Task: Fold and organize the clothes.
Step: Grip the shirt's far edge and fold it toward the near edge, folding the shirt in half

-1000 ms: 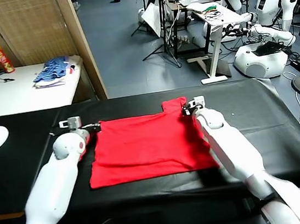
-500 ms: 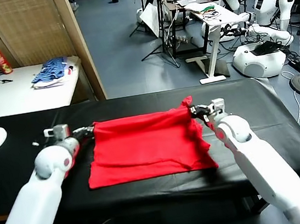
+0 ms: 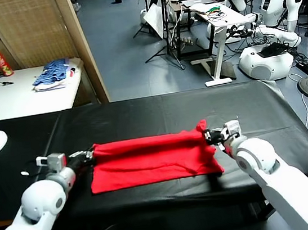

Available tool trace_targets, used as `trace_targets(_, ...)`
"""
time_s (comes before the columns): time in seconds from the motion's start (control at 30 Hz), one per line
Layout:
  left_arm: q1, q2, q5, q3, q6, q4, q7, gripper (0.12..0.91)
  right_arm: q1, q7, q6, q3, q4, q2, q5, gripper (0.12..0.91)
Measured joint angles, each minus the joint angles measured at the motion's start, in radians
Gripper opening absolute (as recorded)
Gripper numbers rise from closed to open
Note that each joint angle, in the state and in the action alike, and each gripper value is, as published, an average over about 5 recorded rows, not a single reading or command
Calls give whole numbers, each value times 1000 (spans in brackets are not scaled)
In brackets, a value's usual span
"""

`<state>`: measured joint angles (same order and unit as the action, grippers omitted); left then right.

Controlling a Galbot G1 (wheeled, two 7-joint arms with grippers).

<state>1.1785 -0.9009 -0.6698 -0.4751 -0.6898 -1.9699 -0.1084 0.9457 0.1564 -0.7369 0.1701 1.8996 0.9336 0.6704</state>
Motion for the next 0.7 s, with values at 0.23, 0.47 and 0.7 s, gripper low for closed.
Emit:
trace_targets(0.23, 61, -15, 24, -2, -39, -32, 3, 137, 39, -5, 0, 19, 36, -13, 8, 240)
trace_targets(0.47, 85, -20, 50, -15, -47, -70, 6, 437, 60, 15, 0, 74, 78, -25, 3, 621)
trace_targets(0.7, 33, -49, 5, -39, -42, -65, -43, 761, 6, 48, 10, 82, 8, 36, -42, 793)
